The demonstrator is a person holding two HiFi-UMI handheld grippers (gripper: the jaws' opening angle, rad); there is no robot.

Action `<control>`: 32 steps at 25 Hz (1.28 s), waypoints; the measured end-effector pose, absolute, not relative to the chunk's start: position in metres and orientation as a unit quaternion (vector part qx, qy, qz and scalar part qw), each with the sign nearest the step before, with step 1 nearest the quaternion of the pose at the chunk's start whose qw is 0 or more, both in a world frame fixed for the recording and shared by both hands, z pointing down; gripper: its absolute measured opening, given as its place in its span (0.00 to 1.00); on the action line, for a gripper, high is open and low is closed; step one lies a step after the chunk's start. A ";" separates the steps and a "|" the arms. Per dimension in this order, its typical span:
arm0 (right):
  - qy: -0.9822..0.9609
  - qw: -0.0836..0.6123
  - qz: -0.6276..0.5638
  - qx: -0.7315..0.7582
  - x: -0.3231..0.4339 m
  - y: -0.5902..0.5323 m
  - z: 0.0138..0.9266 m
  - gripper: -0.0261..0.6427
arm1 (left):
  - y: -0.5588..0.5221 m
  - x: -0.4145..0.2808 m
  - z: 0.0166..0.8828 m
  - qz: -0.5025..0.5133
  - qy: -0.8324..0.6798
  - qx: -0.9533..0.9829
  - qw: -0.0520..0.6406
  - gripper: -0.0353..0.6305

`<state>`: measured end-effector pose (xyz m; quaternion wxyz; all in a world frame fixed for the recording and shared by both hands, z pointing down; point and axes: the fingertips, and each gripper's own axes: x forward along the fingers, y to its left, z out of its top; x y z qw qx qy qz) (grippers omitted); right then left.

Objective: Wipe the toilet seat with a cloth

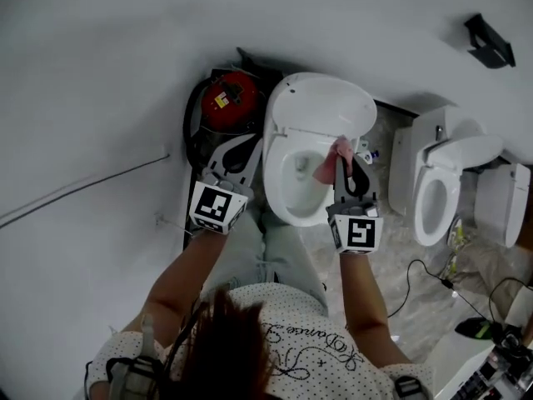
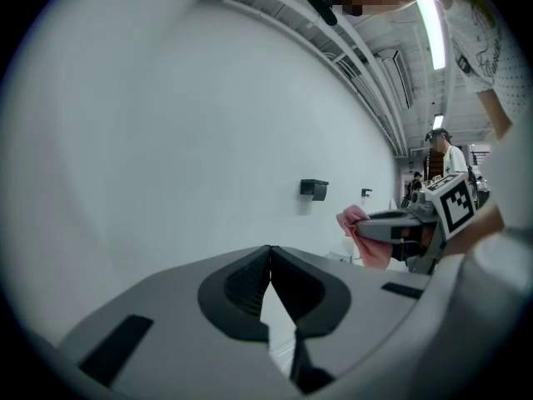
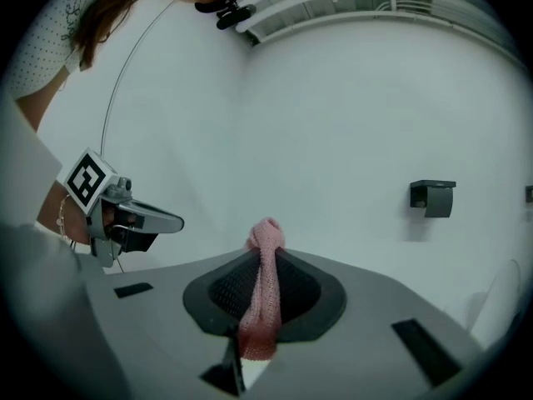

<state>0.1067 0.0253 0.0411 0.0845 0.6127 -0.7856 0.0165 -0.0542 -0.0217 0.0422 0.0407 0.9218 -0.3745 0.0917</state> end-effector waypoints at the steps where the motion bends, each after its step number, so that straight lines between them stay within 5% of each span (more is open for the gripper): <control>1: -0.785 0.073 0.017 0.615 0.107 0.026 0.032 0.12 | -0.020 -0.053 0.034 0.087 -0.374 0.922 0.036 0.06; 32: -0.765 0.007 -0.027 0.643 0.137 0.062 -0.072 0.11 | 0.001 -0.034 -0.061 0.022 -0.355 0.934 -0.017 0.06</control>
